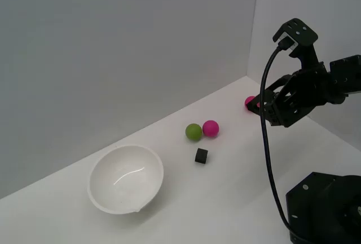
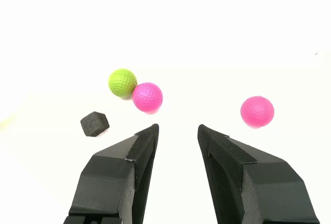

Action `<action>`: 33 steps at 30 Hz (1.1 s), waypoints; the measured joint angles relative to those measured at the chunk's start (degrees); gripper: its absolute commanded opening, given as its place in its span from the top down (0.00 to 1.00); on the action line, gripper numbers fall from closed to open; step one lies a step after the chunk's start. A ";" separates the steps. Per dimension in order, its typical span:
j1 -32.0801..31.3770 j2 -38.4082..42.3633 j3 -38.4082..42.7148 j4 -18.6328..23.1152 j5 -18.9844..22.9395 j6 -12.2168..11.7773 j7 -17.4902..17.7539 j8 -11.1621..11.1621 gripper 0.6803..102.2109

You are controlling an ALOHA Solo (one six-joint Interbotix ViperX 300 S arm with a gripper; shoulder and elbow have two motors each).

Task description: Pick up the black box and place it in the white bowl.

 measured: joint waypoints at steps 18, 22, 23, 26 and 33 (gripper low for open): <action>0.00 1.05 1.14 -2.02 -2.11 0.00 1.32 0.00 0.50; -0.70 0.62 0.70 -5.19 -5.19 0.00 3.87 0.00 0.44; -0.97 0.44 0.53 -5.63 -5.71 0.00 4.39 0.00 0.44; -1.85 0.26 0.44 -6.68 -6.77 -0.35 5.54 0.00 0.43; -5.54 -0.18 -0.09 -7.47 -7.47 -1.32 6.94 -0.62 0.43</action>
